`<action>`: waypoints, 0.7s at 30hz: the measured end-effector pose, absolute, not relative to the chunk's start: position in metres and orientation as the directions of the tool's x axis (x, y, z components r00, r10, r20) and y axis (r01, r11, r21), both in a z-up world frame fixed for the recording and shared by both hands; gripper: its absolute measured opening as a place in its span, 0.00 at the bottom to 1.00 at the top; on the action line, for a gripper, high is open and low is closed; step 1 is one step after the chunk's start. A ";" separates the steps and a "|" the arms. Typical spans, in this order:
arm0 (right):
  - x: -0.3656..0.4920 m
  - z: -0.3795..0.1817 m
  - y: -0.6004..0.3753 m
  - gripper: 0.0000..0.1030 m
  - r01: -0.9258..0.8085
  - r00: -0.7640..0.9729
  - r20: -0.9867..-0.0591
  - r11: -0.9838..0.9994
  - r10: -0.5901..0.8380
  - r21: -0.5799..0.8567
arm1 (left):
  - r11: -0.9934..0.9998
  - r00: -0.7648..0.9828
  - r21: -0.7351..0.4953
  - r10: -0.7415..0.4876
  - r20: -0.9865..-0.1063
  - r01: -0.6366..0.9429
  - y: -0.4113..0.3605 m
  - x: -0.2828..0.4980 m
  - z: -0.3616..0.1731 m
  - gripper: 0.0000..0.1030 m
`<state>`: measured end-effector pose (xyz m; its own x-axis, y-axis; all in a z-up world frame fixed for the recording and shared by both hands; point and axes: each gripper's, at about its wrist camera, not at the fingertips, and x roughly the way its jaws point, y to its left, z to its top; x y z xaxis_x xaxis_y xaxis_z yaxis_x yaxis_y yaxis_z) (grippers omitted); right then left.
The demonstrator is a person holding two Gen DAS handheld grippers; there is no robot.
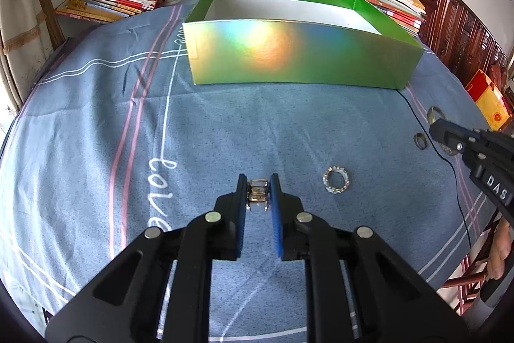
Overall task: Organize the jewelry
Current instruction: 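Grasp the silver charm with the left tool while the right tool grasps the silver bangle, then carry the charm and bangle into the green box and open both tools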
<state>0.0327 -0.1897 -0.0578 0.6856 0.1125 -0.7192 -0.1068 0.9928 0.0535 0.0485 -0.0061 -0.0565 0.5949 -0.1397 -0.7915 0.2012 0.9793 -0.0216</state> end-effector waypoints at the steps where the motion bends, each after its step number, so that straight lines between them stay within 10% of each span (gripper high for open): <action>1: 0.034 -0.060 -0.189 0.04 -0.110 0.680 -0.724 0.992 0.115 0.055 | 0.980 0.597 -0.021 -0.138 -0.790 0.199 -0.005 0.048 -0.056 0.14; 21: 0.123 0.043 -0.198 0.04 -0.137 0.812 -0.567 0.990 0.136 0.041 | 0.969 0.672 -0.042 -0.201 -0.713 0.244 -0.030 0.152 0.044 0.14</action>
